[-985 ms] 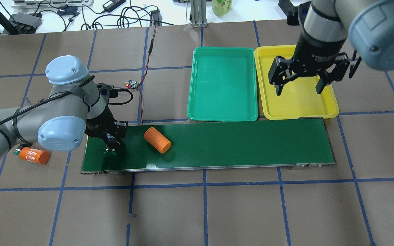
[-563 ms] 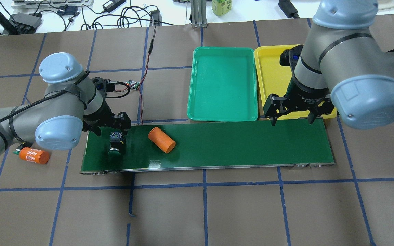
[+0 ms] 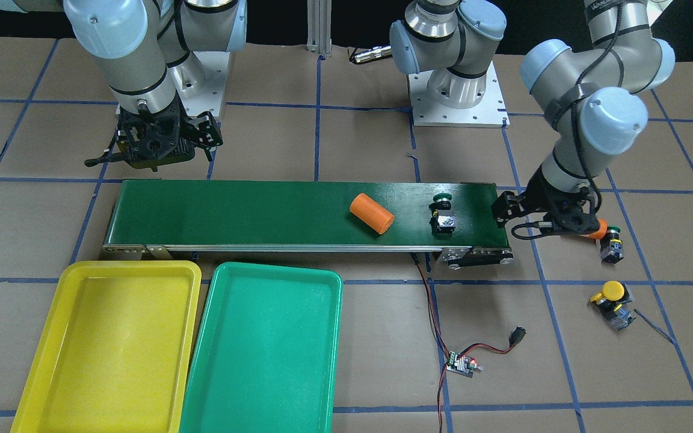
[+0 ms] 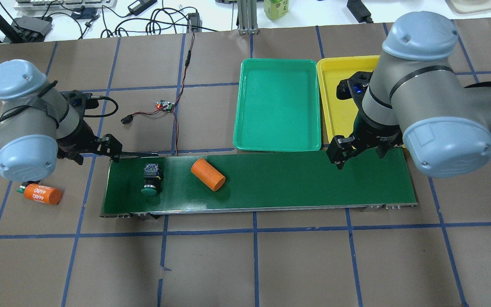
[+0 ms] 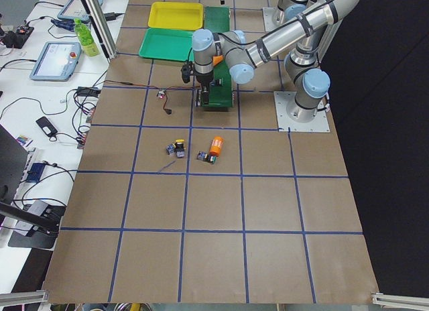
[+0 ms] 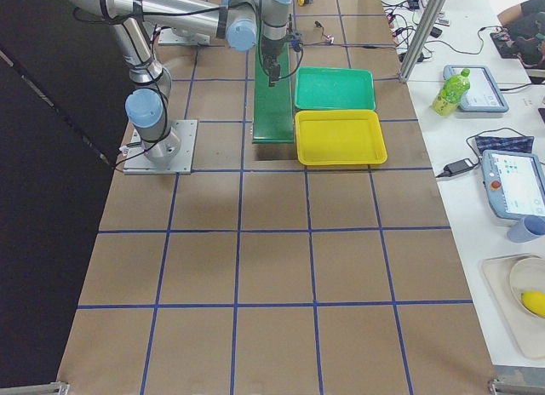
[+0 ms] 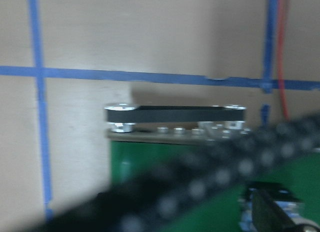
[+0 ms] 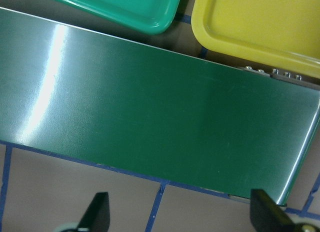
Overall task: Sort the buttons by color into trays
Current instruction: 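Reach the left gripper back and grasp the second orange cylinder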
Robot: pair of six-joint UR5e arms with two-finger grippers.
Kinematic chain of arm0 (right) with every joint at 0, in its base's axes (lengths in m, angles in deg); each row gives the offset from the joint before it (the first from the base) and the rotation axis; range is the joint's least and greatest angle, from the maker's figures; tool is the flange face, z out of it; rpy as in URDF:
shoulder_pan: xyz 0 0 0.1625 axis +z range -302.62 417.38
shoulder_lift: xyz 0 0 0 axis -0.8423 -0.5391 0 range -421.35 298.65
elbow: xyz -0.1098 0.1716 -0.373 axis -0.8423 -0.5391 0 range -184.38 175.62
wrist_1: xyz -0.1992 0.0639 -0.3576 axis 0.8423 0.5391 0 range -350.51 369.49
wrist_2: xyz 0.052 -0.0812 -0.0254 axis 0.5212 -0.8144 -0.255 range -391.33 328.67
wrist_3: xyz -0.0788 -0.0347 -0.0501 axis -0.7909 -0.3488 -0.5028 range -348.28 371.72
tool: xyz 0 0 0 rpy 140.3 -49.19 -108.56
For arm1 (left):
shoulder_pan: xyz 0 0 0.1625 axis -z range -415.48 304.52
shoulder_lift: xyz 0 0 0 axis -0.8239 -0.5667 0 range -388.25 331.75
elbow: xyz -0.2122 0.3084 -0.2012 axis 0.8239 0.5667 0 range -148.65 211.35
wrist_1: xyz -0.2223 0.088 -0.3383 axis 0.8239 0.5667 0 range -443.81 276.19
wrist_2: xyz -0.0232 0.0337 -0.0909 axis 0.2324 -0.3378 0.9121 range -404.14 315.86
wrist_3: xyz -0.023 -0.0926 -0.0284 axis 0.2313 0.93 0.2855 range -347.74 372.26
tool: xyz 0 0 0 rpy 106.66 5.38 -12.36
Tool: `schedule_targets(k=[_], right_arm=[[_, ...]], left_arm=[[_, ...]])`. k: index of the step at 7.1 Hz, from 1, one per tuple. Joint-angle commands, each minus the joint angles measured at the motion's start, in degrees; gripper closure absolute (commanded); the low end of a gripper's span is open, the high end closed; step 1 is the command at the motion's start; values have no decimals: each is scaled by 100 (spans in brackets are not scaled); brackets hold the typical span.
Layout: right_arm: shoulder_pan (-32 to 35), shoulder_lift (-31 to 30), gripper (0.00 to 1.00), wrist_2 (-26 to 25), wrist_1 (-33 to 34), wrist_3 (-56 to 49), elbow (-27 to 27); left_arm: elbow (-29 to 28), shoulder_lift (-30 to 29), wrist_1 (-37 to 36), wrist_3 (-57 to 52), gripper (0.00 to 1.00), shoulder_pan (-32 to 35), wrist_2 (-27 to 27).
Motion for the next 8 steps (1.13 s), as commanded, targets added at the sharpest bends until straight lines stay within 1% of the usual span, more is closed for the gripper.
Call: schedule_targets(k=[1,2,3,4,6,8], right_arm=[[0,17,0,19,447,-559,232],[-8,34,0,-25,518,95,242],[-8,34,0,-51,518,937,250],[-8,43,0,-17,510,1363,251],[-8,61,0,19,545,1376,242],[-8,209,0,19,501,1385,181]], left_arm=[[13,-180,-62,-1879,0,-1509,-24],[-4,-347,-62,-2522,0,-2082,3],[-13,-532,-97,-2763,0,-2340,12],[-22,-760,-402,-2905,0,-2369,20],[13,-946,-431,-2880,0,-2369,47],[13,-920,-335,-3011,0,-2343,109]])
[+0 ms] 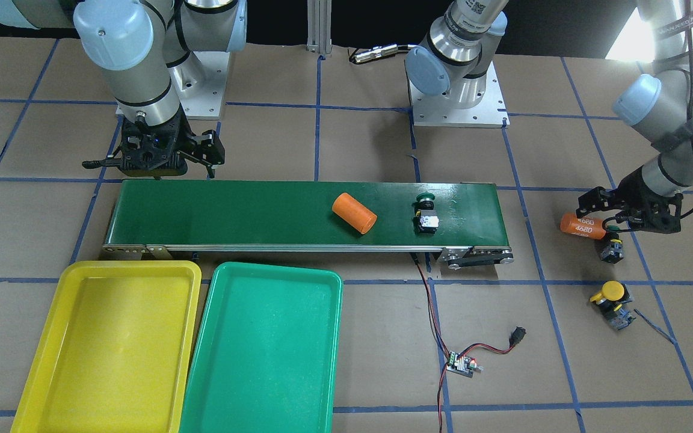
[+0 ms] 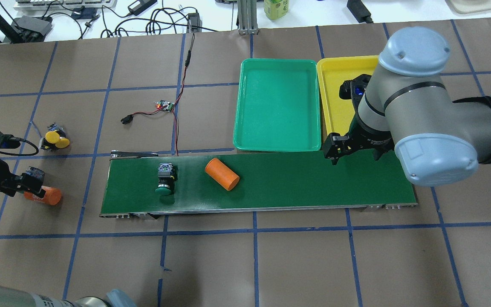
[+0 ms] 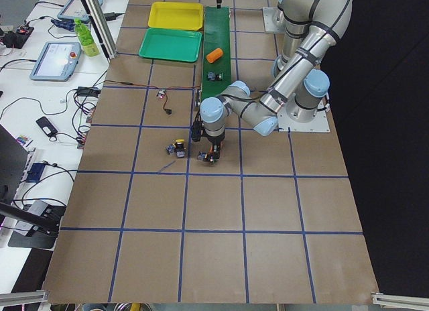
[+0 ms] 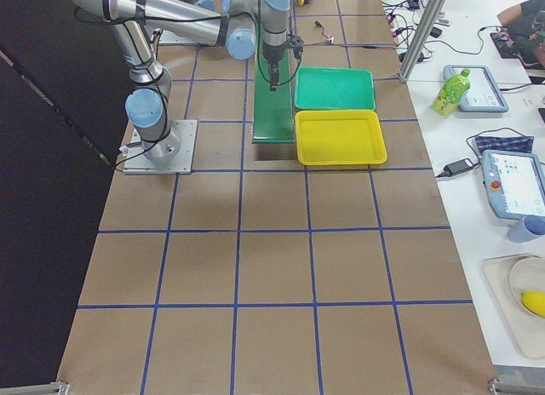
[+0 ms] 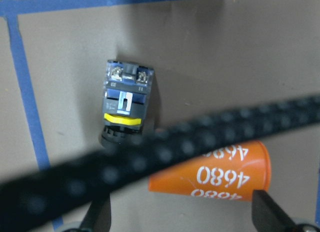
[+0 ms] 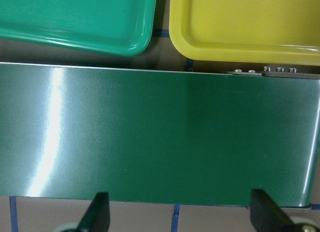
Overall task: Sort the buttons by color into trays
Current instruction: 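Reach the left gripper back and grasp the second orange cylinder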
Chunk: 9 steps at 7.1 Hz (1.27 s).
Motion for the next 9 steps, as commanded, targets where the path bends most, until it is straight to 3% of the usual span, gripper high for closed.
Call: schedule_targets(k=[1,4,9], right_arm=[[0,87,0,7,7,30,-2],[9,331,0,7,610,13,33],[9,412,0,16,614,21,33]], left_arm=[[-35,48,185,-140,0,13,17],[0,-22,371,-361,0,39,200],[-35,-180,213,-396,0,66,368]])
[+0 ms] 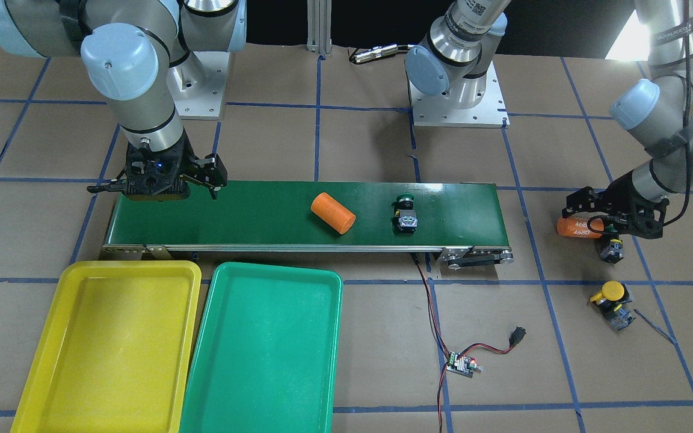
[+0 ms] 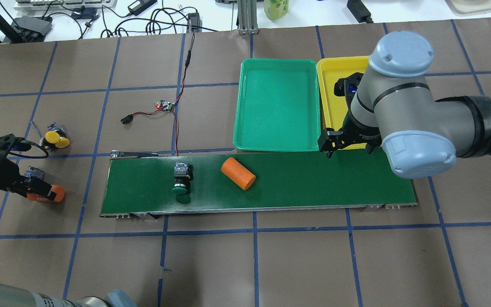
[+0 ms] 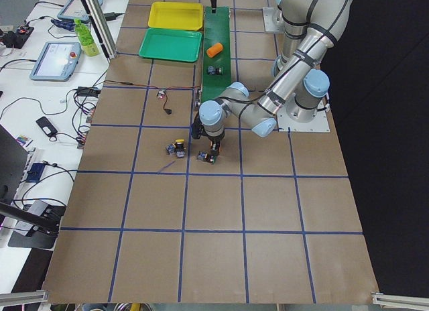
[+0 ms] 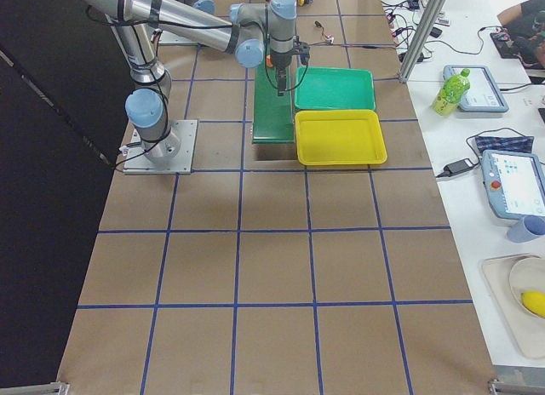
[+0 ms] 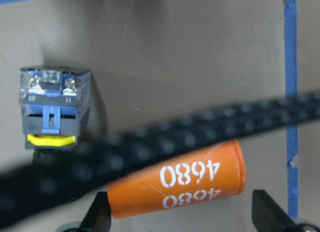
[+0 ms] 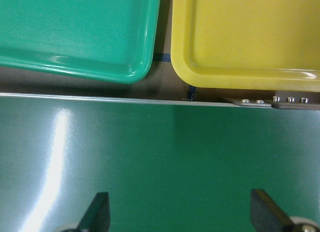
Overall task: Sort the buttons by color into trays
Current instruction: 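Reach the left gripper back and grasp the second orange cylinder, then carry the orange cylinder onto the belt and release it with the left gripper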
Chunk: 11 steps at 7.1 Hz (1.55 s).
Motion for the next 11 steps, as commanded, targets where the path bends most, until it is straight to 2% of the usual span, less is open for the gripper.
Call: schedule_targets(k=[1,2,3,5,6,7,9,10,11], right_arm=[[0,37,0,0,1,0,-7],[0,38,0,0,1,0,-7],[0,38,0,0,1,0,-7],[0,81,0,0,10,0,-42],[0,99,0,0,45,0,-60],[0,108,0,0,89,0,-60],[0,125,0,0,133,0,-95],[0,178,0,0,133,9,-226],[0,326,0,-9,64,9,-419]], left_arm=[[-17,-71,-56,333,0,12,360],[-26,-80,-82,571,0,39,380],[0,-98,-352,573,7,135,346],[-34,33,-548,582,50,179,249],[-43,286,-322,939,55,310,170],[-69,680,298,1499,55,590,152],[-35,1446,1101,2571,56,1545,327],[44,1640,1183,3734,56,2116,667],[88,1712,1253,4042,56,2609,705]])
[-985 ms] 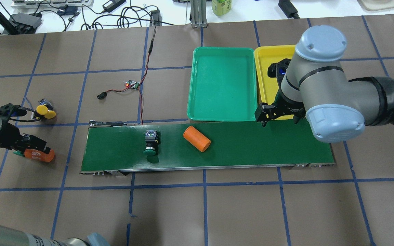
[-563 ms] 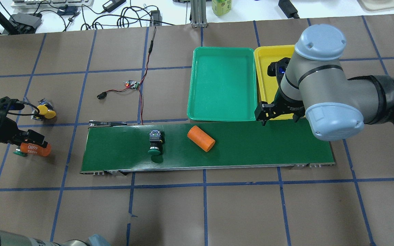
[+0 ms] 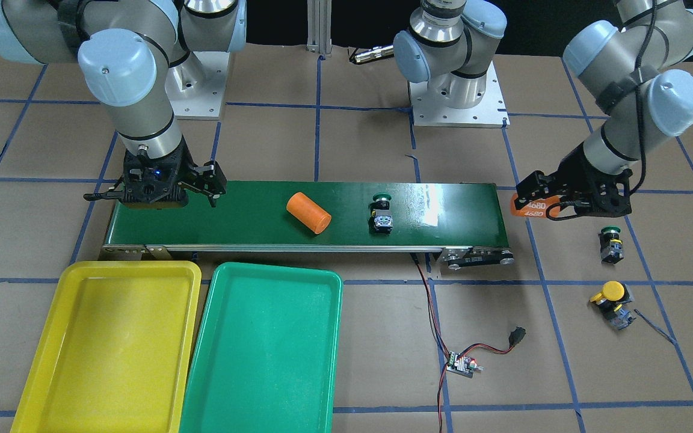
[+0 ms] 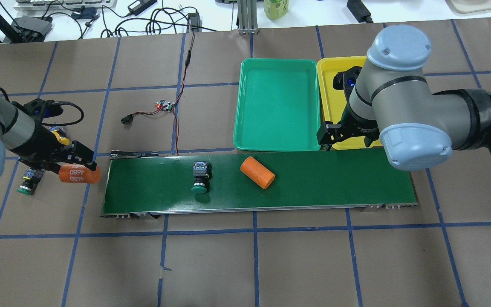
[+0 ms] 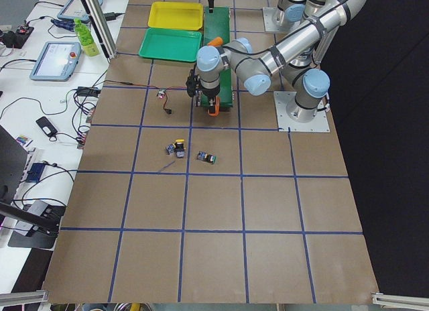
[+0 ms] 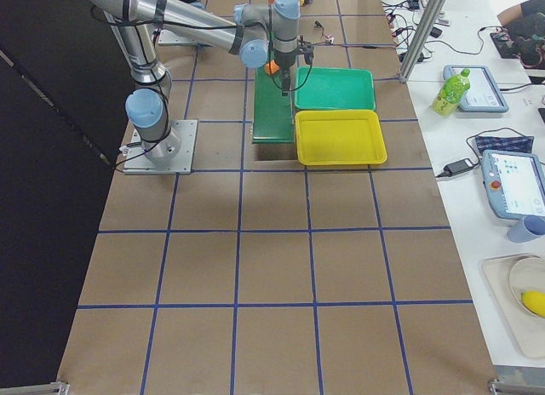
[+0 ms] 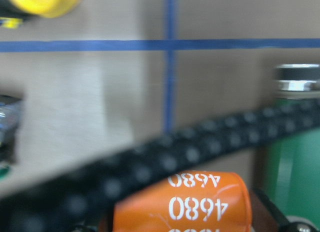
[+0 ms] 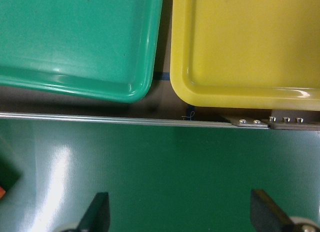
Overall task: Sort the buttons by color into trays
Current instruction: 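Carry the orange cylinder onto the belt and release it with the left gripper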
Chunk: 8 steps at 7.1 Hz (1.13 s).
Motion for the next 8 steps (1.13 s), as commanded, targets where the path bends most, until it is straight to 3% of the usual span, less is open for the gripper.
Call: schedule_targets(k=[1,2,3,4,5,6,8], right_arm=[[0,168,0,-15,-59,3,-219],[0,169,0,-7,-59,3,-219],[0,177,0,-7,-51,3,-219],[0,178,0,-7,-50,-6,-219],[0,178,0,2,-50,-6,-210],[0,178,0,-7,-50,-6,-193],[0,178,0,2,-42,-6,-193]], left_arm=[[158,105,96,1266,56,1049,197],[142,-18,0,2073,56,1445,337],[203,-62,-45,2011,54,1597,312],[221,-115,-36,2037,36,1598,260],[221,-150,-36,2080,8,1607,268],[108,-203,-45,2055,0,1598,225],[-305,-229,34,2011,0,1555,-344]])
